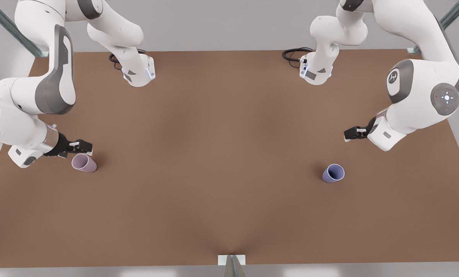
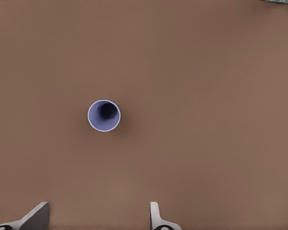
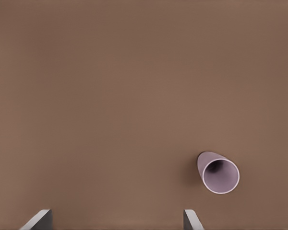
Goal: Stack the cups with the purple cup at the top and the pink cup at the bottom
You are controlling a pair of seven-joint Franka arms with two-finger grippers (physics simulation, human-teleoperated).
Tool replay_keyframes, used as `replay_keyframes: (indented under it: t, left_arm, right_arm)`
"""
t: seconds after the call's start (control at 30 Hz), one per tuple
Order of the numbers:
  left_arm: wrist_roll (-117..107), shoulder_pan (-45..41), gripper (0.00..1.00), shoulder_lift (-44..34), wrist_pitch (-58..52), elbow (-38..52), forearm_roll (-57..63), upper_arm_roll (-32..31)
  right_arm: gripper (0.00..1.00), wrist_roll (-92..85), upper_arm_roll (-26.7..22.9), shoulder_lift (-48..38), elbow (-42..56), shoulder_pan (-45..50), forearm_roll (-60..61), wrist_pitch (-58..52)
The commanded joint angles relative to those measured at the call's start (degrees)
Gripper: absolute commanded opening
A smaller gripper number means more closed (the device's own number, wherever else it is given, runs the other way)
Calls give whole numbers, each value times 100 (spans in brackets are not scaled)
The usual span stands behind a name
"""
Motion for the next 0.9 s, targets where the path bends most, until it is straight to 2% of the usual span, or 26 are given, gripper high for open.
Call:
replay_keyframes:
  t: [0.0,0.2,0.3,0.5,0.57,0.7,0.87]
  left_arm:
    - [14,0,100,4,-4,-12,89,4]
    - [-4,9,100,57,-101,-12,72,48]
    - [84,9,100,110,-92,15,28,39]
    - [84,9,100,92,-162,59,81,39]
    - [49,9,100,66,-180,59,81,13]
    - [49,9,100,40,-232,59,89,-13]
    - [49,9,100,31,-259,68,89,-5]
  right_arm:
    - [100,4,0,-1,0,7,-8,4]
    - [100,-137,0,26,-35,-89,-17,39]
    - [100,-295,-17,307,-123,-458,-61,171]
    - [100,-1235,-26,351,-1318,-1118,-228,1550]
    - [100,-1534,-17,606,-1415,-1434,-219,1744]
    - [100,-1543,-17,782,-1582,-1425,-219,2192]
    - [100,-1543,0,333,-2628,-1381,-219,2896]
